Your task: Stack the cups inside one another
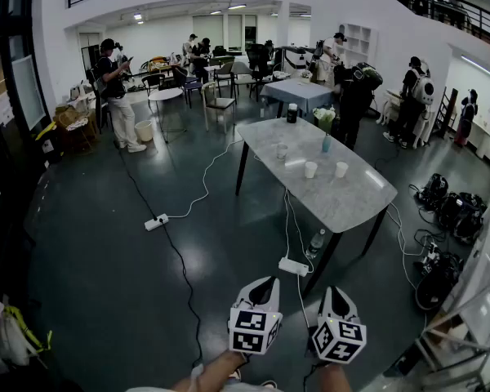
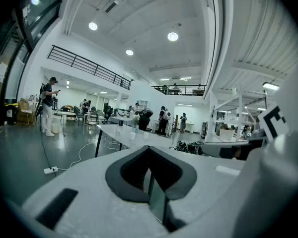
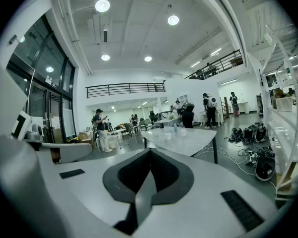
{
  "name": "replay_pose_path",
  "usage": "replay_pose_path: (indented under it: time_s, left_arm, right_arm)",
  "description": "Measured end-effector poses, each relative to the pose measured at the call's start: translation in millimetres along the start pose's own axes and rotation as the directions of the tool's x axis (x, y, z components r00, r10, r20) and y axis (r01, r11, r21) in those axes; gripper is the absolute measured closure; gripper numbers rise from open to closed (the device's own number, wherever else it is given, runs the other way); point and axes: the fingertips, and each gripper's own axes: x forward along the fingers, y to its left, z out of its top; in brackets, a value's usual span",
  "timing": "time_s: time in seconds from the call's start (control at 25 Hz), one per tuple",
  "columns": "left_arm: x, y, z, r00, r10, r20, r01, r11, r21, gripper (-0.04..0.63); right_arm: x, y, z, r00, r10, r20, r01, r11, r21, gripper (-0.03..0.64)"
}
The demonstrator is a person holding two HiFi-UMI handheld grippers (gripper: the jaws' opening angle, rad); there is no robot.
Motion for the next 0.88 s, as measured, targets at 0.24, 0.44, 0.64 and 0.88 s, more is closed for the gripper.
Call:
replay_pose_path:
  time_s: [0.24,0.44,0.64,0.88]
  left_arm:
    - [2.1,5.2,1.7,1.000,-0.001,0.000,0.001,1.000,0.005,0.600]
    - [4.3,15.9,0.6,1.000,-0.009,-0.006,0.009,1.000,0.019,0.600]
    - [5.2,33.1,4.7,0.999,-0.026,-0.019,0.027,0.998,0.050,0.600]
    - [12.8,63.0,7.4,0.999,-0.036,-0.026,0.038,0.997,0.067,0.600]
  right_arm:
    - [5.0,3.8,-0.9,1.000,0.001,-0.006,-0.001,1.000,-0.006,0.609]
    - [12.2,10.0,-4.3,1.000,-0.001,-0.009,0.002,1.000,0.005,0.609]
    - [24.3,21.1,-2.9,1.000,-0.020,-0.017,0.020,0.999,0.032,0.609]
    - [42.7,37.0,-3.4,0.999,-0.050,-0.019,0.051,0.998,0.036,0.609]
